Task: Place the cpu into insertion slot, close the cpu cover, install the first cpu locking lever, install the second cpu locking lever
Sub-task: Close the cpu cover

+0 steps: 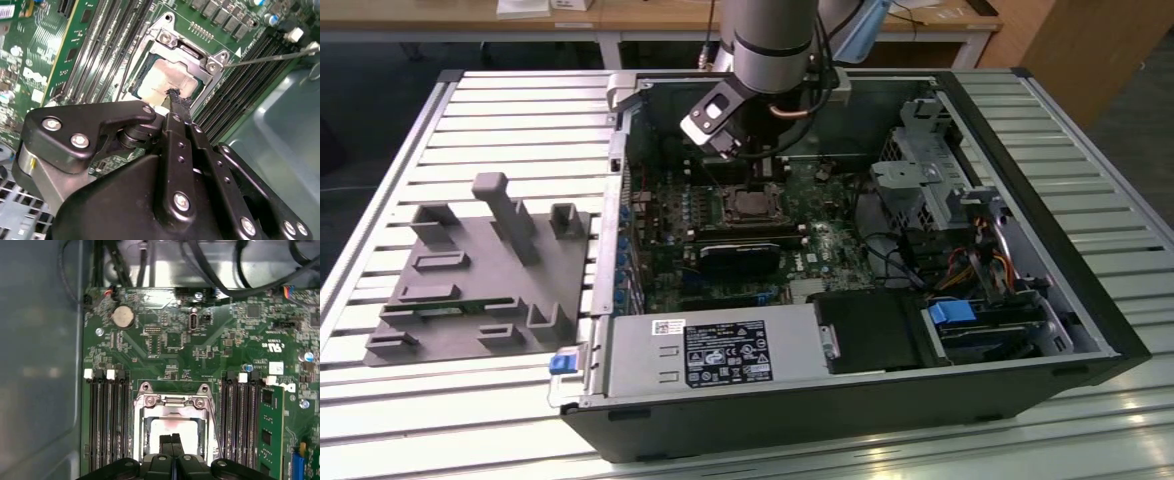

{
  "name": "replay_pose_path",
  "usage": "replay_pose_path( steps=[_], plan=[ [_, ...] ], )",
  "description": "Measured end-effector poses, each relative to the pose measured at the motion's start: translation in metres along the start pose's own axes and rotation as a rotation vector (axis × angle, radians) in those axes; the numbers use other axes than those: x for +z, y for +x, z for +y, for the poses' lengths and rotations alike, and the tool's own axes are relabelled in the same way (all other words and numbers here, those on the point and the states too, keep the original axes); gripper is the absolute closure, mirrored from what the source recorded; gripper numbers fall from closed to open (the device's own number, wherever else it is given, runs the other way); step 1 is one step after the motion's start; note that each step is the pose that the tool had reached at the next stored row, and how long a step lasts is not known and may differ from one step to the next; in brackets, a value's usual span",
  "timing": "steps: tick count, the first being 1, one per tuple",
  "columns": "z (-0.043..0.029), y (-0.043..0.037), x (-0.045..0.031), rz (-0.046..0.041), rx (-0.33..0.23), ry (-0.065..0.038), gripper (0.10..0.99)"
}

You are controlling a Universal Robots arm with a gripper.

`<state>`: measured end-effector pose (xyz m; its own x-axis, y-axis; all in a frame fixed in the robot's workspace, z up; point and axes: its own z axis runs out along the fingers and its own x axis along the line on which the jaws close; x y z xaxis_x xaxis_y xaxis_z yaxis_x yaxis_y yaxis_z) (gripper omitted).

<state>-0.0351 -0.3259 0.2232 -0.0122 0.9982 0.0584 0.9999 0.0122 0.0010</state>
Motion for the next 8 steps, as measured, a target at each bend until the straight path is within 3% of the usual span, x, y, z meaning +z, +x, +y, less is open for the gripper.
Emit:
replay_pose_path(
  steps=[8],
  plan=[
    [0.0,0.0,0.0002,0.0001,-0.145,0.009,0.98]
  ],
)
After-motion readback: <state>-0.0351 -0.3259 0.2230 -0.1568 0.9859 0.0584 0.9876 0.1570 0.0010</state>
